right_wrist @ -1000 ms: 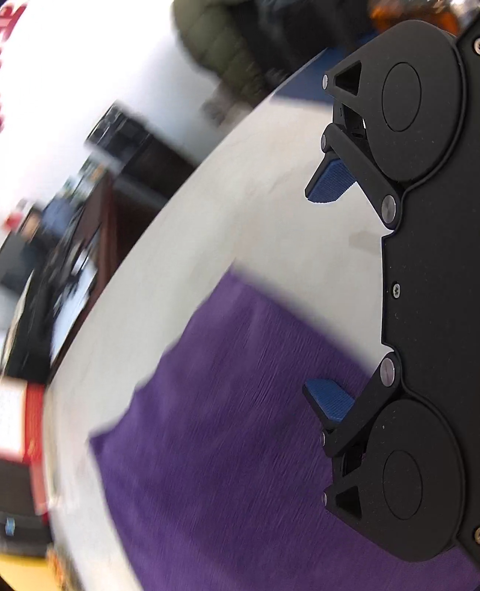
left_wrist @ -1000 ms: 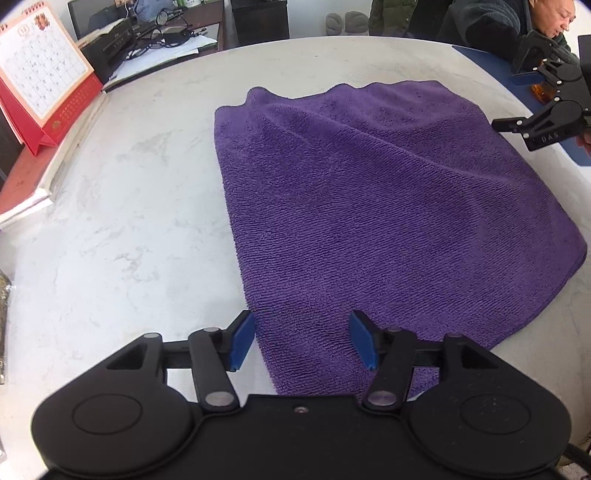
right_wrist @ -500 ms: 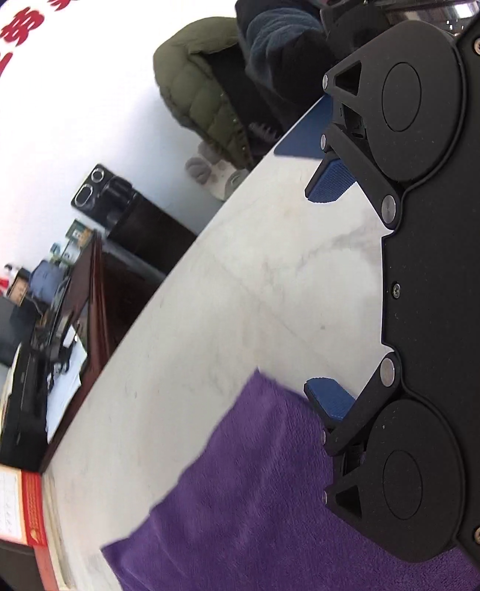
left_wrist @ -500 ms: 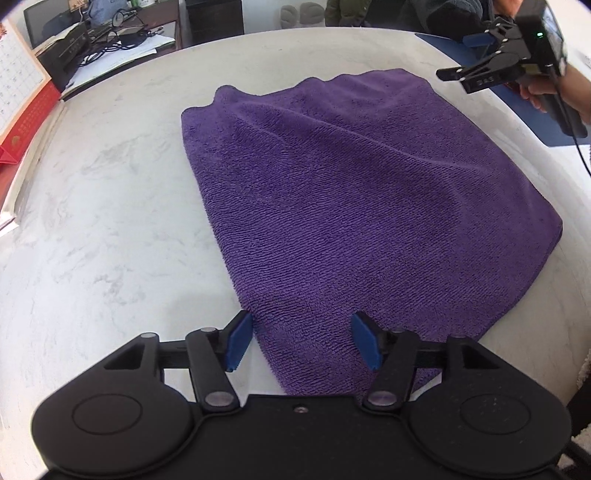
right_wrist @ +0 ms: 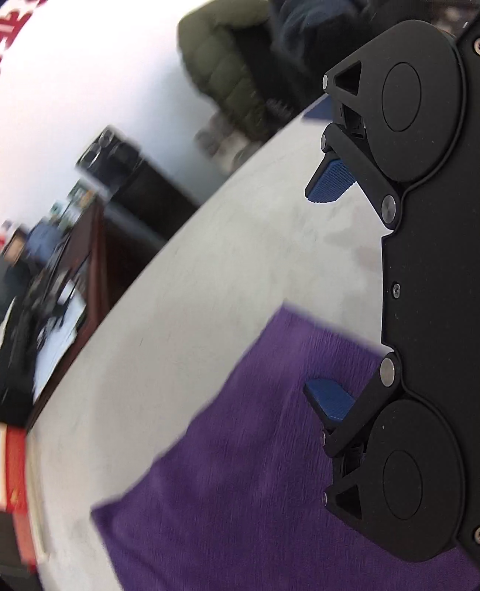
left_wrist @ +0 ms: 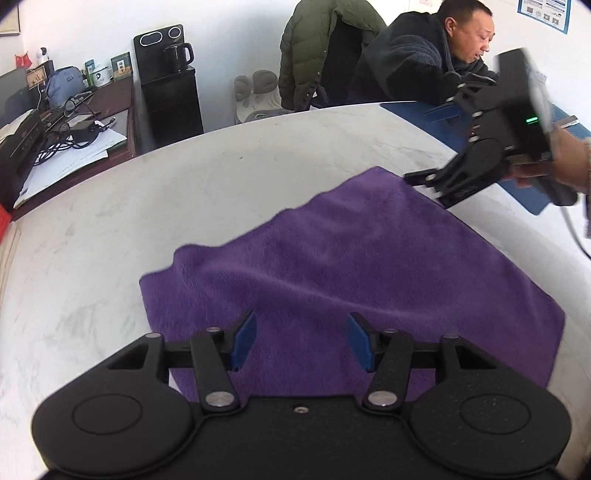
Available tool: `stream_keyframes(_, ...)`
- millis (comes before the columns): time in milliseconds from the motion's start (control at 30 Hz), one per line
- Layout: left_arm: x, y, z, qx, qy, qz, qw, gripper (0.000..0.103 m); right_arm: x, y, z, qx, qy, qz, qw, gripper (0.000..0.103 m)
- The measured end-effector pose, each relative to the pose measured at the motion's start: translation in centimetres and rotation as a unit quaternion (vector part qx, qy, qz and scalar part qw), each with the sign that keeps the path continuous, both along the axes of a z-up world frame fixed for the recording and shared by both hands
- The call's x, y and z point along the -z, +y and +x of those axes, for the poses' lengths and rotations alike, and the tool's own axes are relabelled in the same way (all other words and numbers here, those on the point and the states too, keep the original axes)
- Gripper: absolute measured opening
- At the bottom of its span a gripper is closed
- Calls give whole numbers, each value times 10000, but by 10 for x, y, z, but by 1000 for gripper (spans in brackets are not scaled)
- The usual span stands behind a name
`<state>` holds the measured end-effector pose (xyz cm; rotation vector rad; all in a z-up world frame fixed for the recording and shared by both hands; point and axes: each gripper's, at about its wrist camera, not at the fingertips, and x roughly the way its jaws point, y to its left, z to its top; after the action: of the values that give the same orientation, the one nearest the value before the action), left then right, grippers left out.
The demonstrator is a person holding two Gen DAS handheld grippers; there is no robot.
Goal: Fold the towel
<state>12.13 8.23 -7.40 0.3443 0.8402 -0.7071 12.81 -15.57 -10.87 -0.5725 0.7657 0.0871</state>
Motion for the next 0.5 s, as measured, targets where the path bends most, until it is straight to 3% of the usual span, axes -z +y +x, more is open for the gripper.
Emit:
stream_keyframes(100, 11, -1, 15, 152, 62, 102, 9998, 52, -13, 3, -14, -216, -36, 397, 9990, 103)
stream_keyframes(267, 22, 7, 38, 184, 105, 132, 9997, 52, -8, 45, -51, -1274, 234, 738, 9888, 103)
stream_keyframes(400, 24, 20, 51, 124, 52, 57, 9999, 53, 12, 60, -55, -1393, 540, 698, 9863, 103)
stream_keyframes(500, 23, 31, 58, 64, 9, 2, 10000, 51, 10, 50, -50, -1158, 669, 919, 9867, 103)
